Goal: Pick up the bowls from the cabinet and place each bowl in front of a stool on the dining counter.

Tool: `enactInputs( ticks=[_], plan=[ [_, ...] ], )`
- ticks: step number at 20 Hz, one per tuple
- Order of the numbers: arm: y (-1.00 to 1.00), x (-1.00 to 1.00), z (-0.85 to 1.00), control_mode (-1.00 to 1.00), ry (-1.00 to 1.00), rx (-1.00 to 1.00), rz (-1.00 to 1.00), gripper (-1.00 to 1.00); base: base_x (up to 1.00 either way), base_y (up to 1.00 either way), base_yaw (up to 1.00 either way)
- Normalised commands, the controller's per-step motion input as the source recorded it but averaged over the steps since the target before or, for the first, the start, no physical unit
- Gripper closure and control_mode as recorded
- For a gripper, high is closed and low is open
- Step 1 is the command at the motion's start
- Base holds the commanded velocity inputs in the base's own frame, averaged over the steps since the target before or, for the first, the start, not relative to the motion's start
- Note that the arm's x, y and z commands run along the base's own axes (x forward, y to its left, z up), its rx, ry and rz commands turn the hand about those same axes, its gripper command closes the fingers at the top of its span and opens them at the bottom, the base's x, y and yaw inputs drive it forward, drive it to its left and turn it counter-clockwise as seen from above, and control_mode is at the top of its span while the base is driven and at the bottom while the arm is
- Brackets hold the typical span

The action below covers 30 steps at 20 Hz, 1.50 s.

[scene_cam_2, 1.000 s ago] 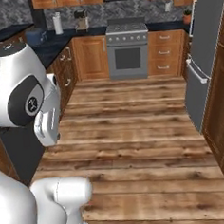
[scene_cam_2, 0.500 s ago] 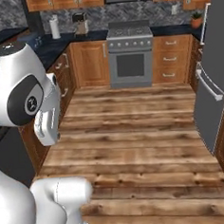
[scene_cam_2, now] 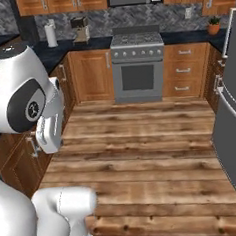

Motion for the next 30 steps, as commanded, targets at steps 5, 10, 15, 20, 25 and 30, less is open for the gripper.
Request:
enactInputs(
  ticks=[5,10,15,20,25,30],
  plan=[
    [0.00,0.00,0.00,1.00,0.00,0.00,0.00,-1.00,1.00,0.00,-0.03],
    [0.00,0.00,0.00,1.00,0.00,0.00,0.00,-1.00,1.00,-0.06,-0.03],
    [0.00,0.00,0.00,1.00,0.00,0.00,0.00,-1.00,1.00,-0.14,-0.03],
    [0.00,0.00,0.00,1.00,0.00,0.00,0.00,-1.00,1.00,-0.15,-0.02],
    [0.00,0.00,0.00,1.00,0.00,0.00,0.00,-1.00,1.00,-0.28,-0.01],
    [0.00,0.00,0.00,1.00,0.00,0.00,0.00,-1.00,1.00,-0.30,-0.04]
  ],
)
